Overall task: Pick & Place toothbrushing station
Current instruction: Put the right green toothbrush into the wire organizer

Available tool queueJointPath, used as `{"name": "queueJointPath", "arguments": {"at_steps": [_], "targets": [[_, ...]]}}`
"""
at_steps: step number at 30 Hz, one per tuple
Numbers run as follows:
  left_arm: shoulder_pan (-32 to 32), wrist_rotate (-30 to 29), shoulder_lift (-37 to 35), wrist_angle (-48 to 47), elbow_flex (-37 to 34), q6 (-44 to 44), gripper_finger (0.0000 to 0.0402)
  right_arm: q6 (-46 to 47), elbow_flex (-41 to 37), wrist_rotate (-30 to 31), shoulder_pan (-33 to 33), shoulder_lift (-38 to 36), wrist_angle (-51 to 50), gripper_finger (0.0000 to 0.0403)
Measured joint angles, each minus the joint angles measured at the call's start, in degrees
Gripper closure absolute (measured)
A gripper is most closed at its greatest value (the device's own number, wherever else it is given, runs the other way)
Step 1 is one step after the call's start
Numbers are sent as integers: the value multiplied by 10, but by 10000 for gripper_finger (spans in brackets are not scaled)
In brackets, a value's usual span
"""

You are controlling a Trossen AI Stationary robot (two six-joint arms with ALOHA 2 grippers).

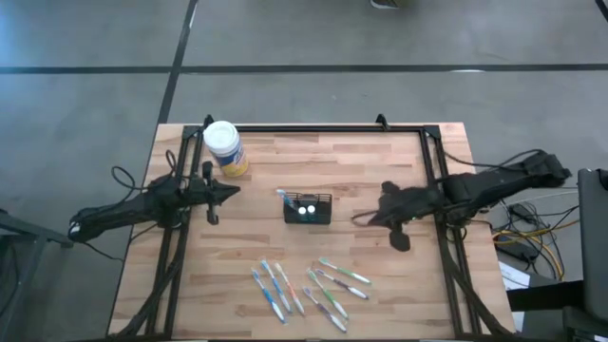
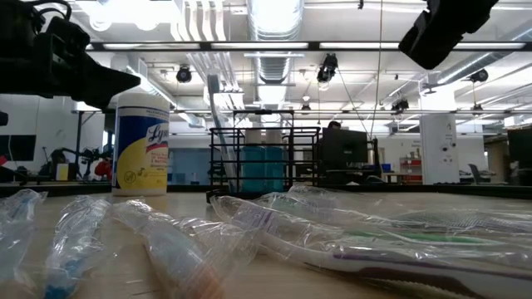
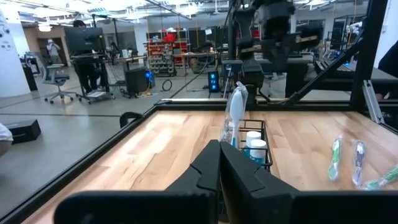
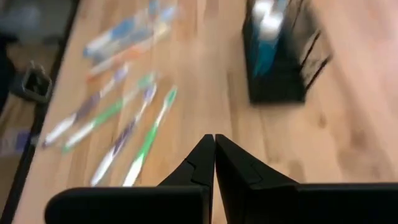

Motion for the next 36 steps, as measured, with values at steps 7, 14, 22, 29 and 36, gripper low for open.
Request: {"name": "queueJointPath", "arguments": {"at_steps": [7, 14, 22, 29, 36], "targets": [[0, 0, 0, 0, 0, 0, 388, 62, 106, -4, 25, 166, -74, 389], [0, 0, 0, 0, 0, 15, 392, 69, 169, -91, 32, 321, -75, 325], [0, 0, 0, 0, 0, 16, 389, 37, 216, -116, 47, 435, -74, 213], [0, 0, 0, 0, 0, 15, 393, 82, 216, -111, 56, 450, -58, 170], [0, 2, 2, 8, -1, 15, 388, 143, 198, -76, 86, 450, -45, 165]]}}
